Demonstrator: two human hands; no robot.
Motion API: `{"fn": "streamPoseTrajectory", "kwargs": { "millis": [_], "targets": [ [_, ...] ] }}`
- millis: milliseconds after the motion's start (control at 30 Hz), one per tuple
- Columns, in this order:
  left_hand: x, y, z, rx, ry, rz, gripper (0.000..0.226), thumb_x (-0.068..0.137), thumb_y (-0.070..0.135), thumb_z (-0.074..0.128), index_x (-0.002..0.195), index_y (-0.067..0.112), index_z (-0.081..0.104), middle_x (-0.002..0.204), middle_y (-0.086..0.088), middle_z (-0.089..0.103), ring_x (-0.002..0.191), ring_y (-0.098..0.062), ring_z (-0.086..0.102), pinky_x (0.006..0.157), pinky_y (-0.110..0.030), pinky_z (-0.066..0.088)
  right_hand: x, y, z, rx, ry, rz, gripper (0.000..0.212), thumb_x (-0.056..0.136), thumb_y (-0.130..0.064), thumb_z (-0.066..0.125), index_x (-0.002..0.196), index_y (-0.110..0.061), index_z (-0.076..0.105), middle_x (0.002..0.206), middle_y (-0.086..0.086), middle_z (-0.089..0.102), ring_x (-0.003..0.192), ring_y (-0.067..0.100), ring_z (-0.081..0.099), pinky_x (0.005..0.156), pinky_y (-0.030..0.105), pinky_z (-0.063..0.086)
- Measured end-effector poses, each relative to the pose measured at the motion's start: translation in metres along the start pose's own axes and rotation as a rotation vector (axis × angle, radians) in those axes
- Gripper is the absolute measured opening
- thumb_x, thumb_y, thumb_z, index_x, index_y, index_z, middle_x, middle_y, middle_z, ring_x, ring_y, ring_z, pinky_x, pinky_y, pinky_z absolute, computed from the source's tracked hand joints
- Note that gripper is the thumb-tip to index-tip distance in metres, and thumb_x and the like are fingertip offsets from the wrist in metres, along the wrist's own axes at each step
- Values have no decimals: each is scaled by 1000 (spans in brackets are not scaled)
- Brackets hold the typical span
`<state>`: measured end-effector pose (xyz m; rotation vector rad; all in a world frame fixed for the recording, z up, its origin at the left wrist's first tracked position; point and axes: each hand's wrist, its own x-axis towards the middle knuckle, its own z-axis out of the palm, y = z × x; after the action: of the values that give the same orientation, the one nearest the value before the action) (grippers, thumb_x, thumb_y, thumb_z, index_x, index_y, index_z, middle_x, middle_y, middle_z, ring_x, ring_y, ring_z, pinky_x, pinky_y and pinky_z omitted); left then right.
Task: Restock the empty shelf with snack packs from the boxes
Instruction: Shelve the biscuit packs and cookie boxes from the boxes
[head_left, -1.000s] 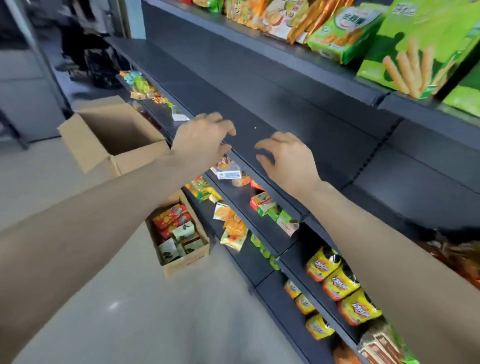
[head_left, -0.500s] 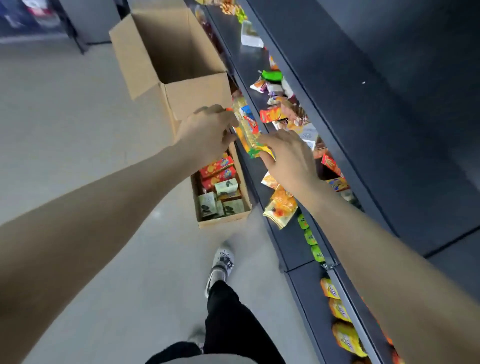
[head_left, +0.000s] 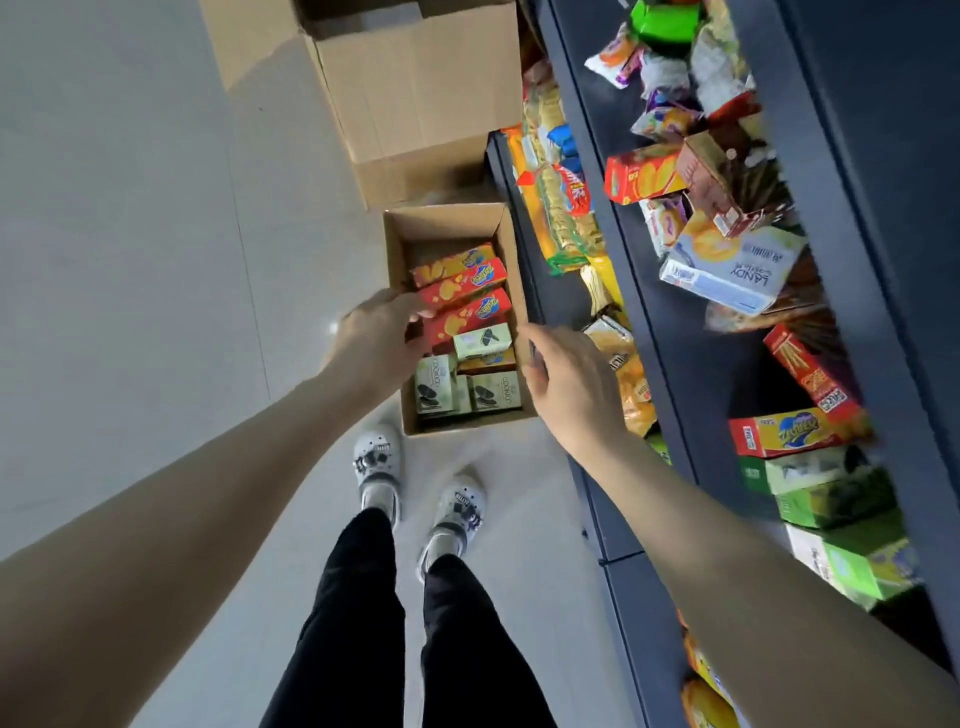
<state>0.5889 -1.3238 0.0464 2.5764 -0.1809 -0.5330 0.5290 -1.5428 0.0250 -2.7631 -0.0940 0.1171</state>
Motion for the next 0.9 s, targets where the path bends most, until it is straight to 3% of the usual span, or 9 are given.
{"fn": "streamPoseTrajectory", "kwargs": {
  "millis": [167, 267, 533, 700, 900],
  "targets": [
    [49, -69, 89, -10, -165, -120, 35, 93, 13, 62, 127, 20, 62, 125, -5, 60, 107, -25, 62, 87, -32, 45, 21, 41, 102, 36, -85, 74, 43, 84, -5, 69, 126, -14, 62, 95, 9, 65, 88, 32, 62, 69, 45, 56],
    [70, -110, 143, -44, -250, -164, 35, 94, 14, 61, 128, 20, 62, 126, -5, 60, 111, -26, 61, 95, -36, 46, 27, 62, 171, 95, -130, 136, 42, 83, -3, 69, 124, -12, 64, 99, 9, 66, 91, 32, 63, 72, 43, 56],
    [117, -193, 276, -58, -463, -162, 53, 92, 17, 66, 141, 22, 47, 143, -3, 49, 121, -21, 54, 103, -33, 42, 41, 107, 337, 173, -273, 314, 44, 89, -7, 67, 132, -13, 60, 115, 8, 63, 109, 24, 59, 92, 39, 53],
    [157, -226, 332, -29, -487, -78, 63, 90, 17, 69, 145, 21, 39, 144, -4, 46, 125, -18, 51, 102, -29, 40, 69, 140, 403, 156, -240, 335, 42, 84, -2, 71, 124, -8, 64, 103, 11, 63, 94, 28, 61, 79, 41, 55],
    [208, -248, 370, -2, -459, 8, 76, 88, 18, 71, 152, 20, 29, 149, -7, 39, 132, -26, 45, 109, -39, 41, 103, 169, 443, 107, -178, 260, 48, 82, 3, 69, 127, -10, 61, 113, 11, 60, 101, 29, 60, 77, 40, 55]
  ]
}}
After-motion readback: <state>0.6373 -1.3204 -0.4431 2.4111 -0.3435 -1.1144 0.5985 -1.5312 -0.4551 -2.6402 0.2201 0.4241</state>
